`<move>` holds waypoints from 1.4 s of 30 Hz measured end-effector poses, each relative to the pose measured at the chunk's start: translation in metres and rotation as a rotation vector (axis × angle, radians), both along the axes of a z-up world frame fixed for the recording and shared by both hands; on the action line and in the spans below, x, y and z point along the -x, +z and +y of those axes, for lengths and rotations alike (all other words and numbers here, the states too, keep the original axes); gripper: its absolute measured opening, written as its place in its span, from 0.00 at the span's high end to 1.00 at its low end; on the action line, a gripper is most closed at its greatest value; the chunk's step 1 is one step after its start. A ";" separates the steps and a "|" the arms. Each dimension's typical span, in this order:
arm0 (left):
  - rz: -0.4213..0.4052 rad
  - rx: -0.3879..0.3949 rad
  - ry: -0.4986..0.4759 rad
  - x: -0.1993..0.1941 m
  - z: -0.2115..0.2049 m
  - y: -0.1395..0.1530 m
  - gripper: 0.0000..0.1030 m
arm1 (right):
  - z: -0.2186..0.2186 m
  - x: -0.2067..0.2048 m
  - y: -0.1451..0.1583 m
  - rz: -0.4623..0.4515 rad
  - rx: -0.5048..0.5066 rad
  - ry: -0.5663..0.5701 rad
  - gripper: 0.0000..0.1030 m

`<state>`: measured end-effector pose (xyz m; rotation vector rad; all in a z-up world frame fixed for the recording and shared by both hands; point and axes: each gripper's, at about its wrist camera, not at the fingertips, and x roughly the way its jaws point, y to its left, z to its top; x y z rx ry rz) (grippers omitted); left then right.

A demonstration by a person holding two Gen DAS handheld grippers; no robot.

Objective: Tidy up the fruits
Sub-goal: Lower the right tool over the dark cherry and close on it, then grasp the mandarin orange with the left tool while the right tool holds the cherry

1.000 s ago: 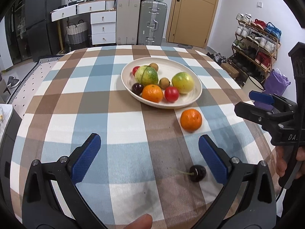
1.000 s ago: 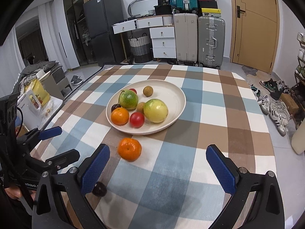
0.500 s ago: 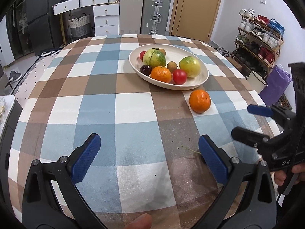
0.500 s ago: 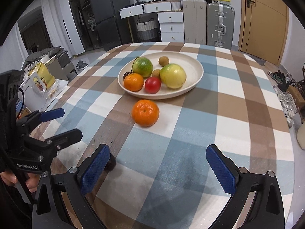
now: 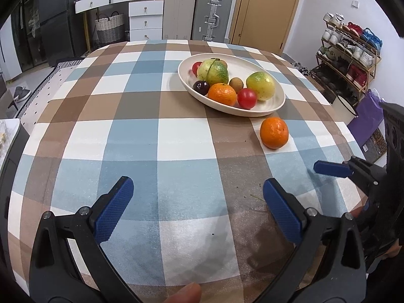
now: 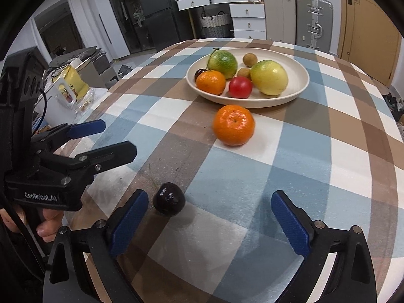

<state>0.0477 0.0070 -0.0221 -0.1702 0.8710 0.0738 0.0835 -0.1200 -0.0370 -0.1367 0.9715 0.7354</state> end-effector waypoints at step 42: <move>-0.019 0.024 -0.020 -0.029 -0.008 0.007 0.01 | -0.037 -0.001 0.031 -0.097 -0.202 -0.042 0.72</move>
